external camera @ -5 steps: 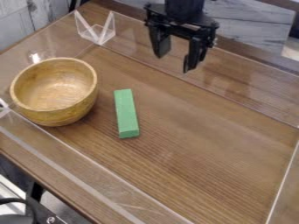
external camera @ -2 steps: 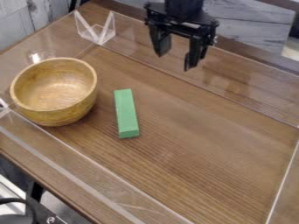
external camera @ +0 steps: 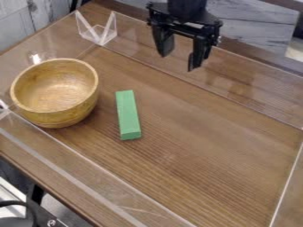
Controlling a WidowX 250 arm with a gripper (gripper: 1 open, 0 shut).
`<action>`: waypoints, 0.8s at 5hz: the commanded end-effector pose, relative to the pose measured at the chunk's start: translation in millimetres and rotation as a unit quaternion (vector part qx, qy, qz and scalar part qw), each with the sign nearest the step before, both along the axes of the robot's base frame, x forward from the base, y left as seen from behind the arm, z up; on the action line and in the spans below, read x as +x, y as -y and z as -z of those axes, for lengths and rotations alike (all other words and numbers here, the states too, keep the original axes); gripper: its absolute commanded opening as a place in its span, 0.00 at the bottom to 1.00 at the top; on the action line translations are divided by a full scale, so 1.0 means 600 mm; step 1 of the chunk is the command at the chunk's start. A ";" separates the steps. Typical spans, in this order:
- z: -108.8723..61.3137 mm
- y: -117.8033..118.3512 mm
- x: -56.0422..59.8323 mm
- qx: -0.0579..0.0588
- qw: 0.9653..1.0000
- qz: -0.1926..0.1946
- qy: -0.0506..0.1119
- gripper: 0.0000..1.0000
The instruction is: Put the green block in the brown bowl
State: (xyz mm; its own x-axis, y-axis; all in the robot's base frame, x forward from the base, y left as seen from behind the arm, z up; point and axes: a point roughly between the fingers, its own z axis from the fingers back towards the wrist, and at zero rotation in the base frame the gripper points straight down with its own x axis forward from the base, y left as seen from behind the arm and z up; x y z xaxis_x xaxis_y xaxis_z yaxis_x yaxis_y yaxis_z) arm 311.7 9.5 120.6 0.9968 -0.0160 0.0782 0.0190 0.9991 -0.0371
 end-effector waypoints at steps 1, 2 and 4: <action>-0.019 -0.005 0.010 0.001 1.000 -0.006 0.024 1.00; -0.017 -0.005 0.011 0.000 1.000 -0.008 0.023 1.00; -0.012 -0.006 0.012 -0.002 1.000 -0.011 0.020 1.00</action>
State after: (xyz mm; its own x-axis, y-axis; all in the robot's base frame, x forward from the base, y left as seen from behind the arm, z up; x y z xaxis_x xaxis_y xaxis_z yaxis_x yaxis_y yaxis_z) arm 313.3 10.7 113.5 0.9979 0.0006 0.0645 0.0022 0.9990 -0.0442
